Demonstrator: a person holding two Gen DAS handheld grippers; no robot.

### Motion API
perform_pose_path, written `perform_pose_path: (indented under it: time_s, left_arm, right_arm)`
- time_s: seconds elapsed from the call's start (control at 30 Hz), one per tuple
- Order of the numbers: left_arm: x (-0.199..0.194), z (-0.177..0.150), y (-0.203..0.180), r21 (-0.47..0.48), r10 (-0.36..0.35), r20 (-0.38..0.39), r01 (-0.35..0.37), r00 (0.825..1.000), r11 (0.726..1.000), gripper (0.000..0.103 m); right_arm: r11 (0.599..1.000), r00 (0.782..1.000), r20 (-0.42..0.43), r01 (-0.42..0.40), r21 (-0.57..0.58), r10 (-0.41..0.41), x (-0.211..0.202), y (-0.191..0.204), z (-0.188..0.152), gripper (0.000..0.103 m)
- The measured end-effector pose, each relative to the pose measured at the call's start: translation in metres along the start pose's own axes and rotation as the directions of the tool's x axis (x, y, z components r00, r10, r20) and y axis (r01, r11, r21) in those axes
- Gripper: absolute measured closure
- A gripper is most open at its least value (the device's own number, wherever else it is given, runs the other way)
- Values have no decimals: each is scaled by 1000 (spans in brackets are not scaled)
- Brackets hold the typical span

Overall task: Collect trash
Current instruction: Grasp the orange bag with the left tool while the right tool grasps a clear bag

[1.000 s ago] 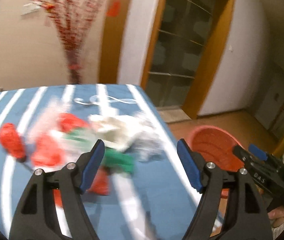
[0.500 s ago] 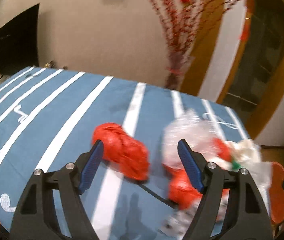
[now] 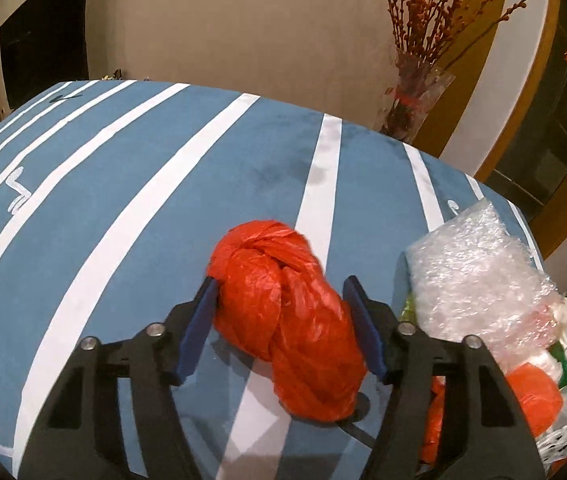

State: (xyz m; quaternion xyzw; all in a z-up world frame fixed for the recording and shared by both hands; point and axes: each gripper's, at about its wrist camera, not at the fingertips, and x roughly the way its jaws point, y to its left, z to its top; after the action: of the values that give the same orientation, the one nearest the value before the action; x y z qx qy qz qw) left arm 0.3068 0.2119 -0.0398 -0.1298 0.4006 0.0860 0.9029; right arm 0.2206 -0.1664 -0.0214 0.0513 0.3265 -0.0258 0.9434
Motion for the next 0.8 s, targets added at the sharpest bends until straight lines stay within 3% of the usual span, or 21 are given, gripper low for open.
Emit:
perform_pose_path:
  time_s: [0.3, 0.57, 0.73, 0.8]
  left_arm:
    - [7, -6, 14, 4, -17, -14, 17, 1000, 1000, 58]
    - [1, -8, 19, -7, -46, -9, 46, 999, 999, 61]
    - [-4, -8, 17, -1, -61, -1, 61, 998, 998, 61]
    - [-6, -8, 16, 6, -64, 4, 64, 998, 998, 61]
  right_arm:
    - [1000, 1000, -13, -13, -14, 13, 14, 10, 4, 33]
    - [999, 999, -28, -38, 15, 39, 28, 9, 11, 34]
    - [998, 996, -59, -67, 18, 68, 41, 13, 15, 42]
    - [997, 993, -86, -74, 6, 74, 50, 17, 14, 54]
